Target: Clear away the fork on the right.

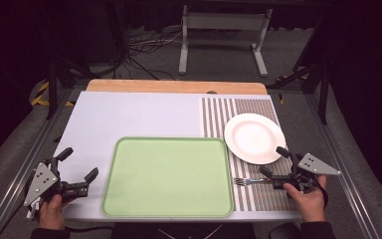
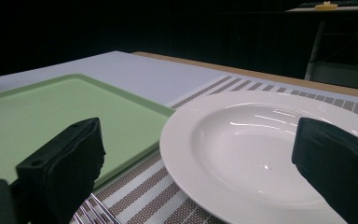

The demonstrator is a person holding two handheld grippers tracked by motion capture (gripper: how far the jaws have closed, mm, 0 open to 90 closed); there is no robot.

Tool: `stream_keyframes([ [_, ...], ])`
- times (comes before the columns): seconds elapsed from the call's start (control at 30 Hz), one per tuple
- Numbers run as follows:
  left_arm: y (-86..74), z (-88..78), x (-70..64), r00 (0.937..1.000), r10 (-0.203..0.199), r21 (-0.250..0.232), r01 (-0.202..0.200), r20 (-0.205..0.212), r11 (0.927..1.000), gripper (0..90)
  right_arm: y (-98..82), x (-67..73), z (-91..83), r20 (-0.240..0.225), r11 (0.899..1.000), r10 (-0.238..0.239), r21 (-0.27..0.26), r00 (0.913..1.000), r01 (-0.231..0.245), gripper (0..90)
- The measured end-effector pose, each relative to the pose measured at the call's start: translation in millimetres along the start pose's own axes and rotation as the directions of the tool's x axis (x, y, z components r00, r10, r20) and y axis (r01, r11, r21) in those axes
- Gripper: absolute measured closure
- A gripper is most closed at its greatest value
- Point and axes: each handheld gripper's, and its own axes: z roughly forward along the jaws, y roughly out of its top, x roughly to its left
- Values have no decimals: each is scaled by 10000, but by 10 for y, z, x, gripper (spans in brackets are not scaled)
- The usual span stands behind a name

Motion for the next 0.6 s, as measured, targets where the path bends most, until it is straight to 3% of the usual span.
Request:
stream_keyframes([
  [0.6,-3,-3,1,10000,-31,3,31,-48,10000,3,279,51,251,-642,9969,-329,690,9974,373,24],
])
